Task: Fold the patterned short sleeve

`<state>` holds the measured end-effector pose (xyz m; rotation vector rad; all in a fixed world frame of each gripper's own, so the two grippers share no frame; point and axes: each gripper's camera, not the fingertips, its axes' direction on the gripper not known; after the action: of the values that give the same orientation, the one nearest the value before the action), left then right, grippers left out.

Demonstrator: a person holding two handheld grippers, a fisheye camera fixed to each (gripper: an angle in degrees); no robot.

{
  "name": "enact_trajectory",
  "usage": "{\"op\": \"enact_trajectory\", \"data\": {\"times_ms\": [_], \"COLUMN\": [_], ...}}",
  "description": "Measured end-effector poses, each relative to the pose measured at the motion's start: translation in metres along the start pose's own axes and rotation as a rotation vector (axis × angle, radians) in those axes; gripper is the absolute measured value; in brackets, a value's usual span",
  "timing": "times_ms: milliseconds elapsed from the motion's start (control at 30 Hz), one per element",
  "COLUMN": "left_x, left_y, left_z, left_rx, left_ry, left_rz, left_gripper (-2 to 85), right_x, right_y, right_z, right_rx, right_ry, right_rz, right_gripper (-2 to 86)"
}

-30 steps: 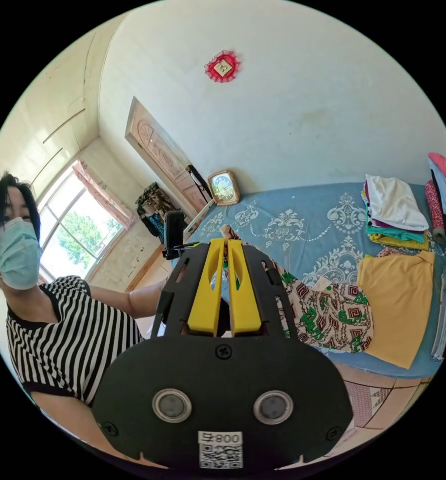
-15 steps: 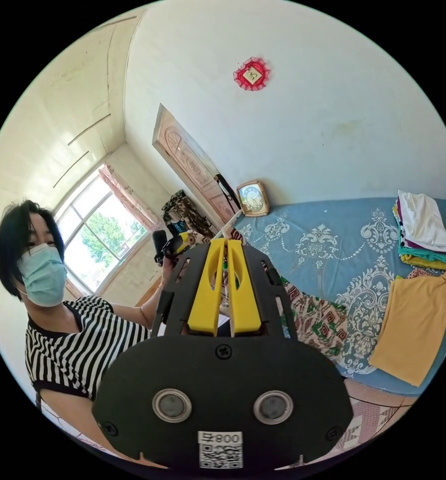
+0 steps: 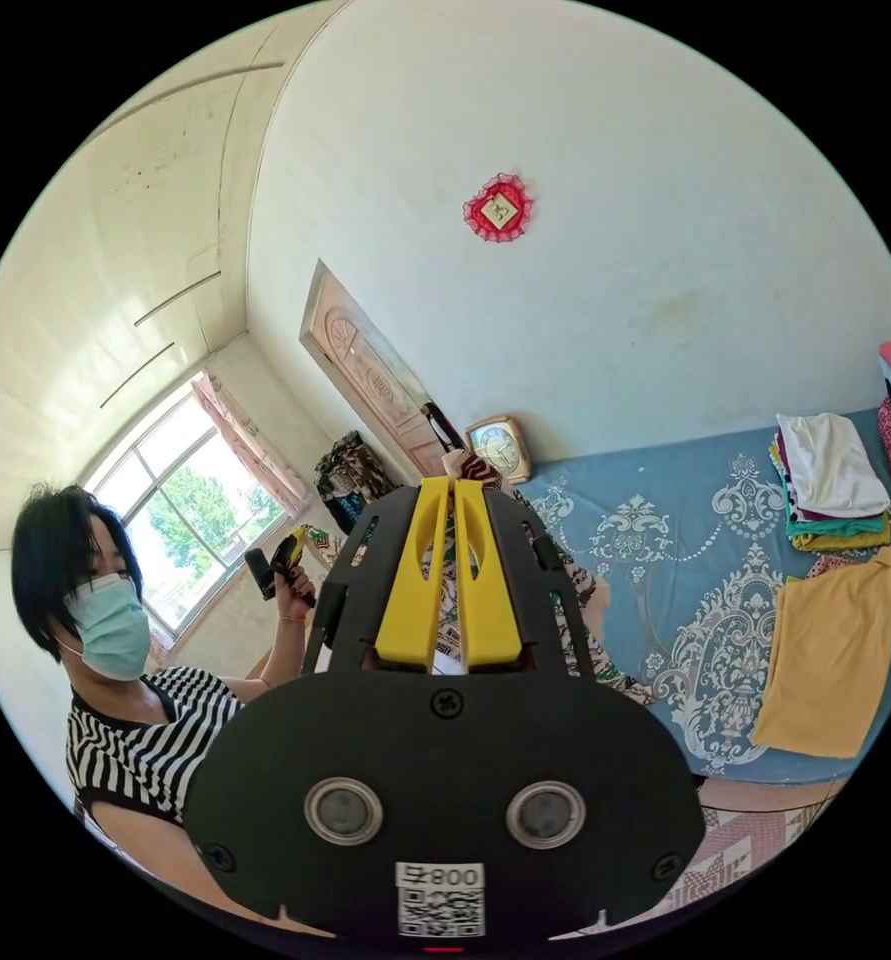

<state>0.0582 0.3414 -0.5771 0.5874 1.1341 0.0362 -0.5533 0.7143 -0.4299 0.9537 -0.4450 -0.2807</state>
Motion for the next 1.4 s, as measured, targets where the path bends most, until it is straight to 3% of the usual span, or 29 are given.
{"op": "enact_trajectory", "data": {"times_ms": [333,633,800,933,1067,1200,1400], "left_x": [-0.034,-0.102,-0.091,-0.060,-0.016,-0.008,-0.065], "left_y": [0.004,-0.009,-0.057,-0.100,-0.119,-0.111,-0.035], "left_z": [-0.052,-0.075,-0.109,-0.134,-0.126,-0.083,0.067], "left_rx": [-0.069,-0.046,0.086,0.184,0.171,0.039,-0.298], "left_ry": [-0.094,-0.266,-0.402,-0.430,-0.390,-0.230,0.225], "left_rz": [-0.133,-0.317,-0.207,-0.060,0.143,0.204,-0.107], "left_gripper": [1.1,1.0,1.0,1.0,1.0,0.9,0.9], "right_x": [0.048,0.161,0.170,0.157,0.169,0.249,0.457], "right_y": [-0.019,-0.092,-0.177,-0.231,-0.269,-0.277,-0.231], "right_z": [0.088,0.271,0.377,0.408,0.401,0.378,0.368], "right_rx": [-0.116,-0.331,-0.308,-0.281,-0.242,-0.243,-0.348], "right_ry": [0.017,-0.052,-0.277,-0.377,-0.399,-0.370,-0.228], "right_rz": [0.016,0.119,0.090,0.010,-0.076,-0.058,0.128], "right_gripper": [0.5,0.6,0.5,0.5,0.5,0.4,0.5]}}
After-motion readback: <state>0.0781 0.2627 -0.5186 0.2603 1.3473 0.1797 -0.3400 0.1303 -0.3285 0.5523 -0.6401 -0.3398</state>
